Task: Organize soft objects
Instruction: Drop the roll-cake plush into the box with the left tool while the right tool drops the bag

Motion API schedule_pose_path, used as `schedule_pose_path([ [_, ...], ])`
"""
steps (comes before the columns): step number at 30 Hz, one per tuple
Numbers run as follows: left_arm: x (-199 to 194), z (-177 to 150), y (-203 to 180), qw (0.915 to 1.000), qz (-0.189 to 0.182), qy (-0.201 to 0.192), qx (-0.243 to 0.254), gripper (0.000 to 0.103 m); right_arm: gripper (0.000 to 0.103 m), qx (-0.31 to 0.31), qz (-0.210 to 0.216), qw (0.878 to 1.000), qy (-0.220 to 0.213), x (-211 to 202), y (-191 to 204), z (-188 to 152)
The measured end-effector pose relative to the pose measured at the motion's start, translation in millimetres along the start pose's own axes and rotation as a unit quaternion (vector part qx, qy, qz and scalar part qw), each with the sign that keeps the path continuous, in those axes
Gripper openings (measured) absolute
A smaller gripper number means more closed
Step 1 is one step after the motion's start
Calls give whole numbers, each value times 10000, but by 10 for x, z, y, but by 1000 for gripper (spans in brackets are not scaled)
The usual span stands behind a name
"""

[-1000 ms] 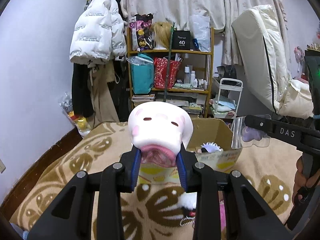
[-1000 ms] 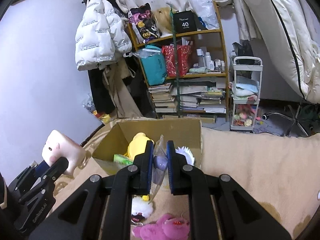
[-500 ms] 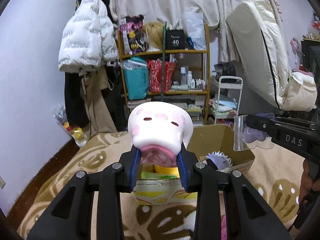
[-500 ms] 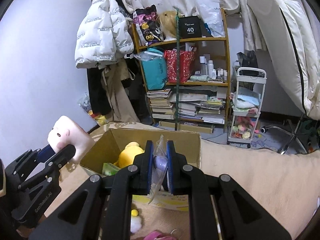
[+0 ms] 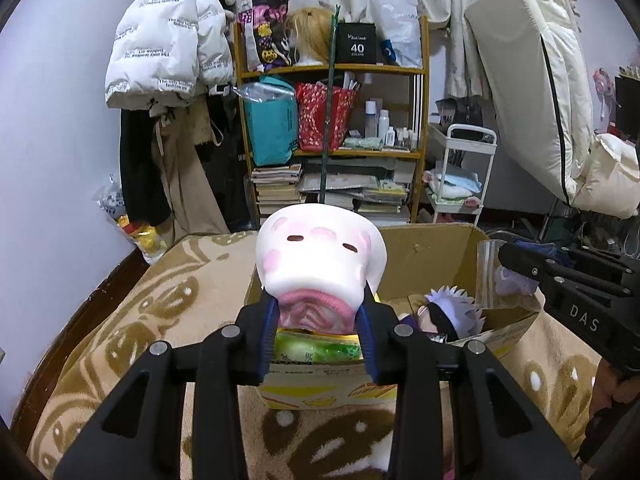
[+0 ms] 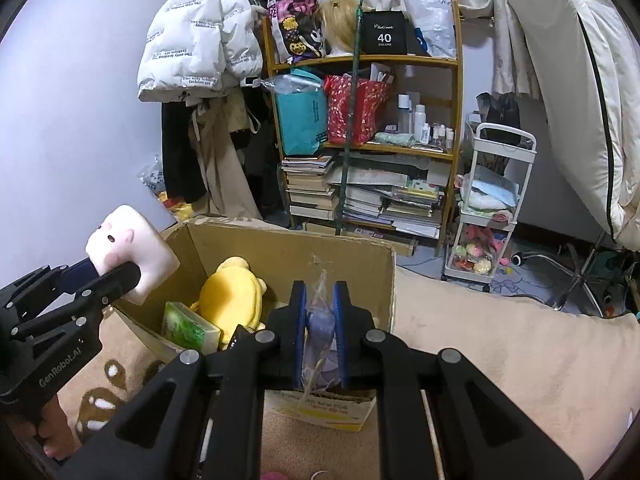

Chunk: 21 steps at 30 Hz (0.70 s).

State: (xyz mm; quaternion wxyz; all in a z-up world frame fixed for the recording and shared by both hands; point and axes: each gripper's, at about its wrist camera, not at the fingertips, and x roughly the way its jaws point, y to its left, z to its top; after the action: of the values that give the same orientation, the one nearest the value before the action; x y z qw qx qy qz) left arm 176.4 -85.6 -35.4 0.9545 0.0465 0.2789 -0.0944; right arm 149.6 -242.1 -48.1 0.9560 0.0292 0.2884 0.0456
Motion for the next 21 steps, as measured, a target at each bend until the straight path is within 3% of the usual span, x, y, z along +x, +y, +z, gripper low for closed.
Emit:
schedule_pose_path([
  [15, 117, -3, 7, 9991, -282, 302, -30, 42, 15, 641, 316, 9974, 74, 67, -186, -6],
  [21, 150, -18, -2, 9989, -256, 380, -55, 47, 15, 594, 416, 9973, 64, 77, -170, 0],
])
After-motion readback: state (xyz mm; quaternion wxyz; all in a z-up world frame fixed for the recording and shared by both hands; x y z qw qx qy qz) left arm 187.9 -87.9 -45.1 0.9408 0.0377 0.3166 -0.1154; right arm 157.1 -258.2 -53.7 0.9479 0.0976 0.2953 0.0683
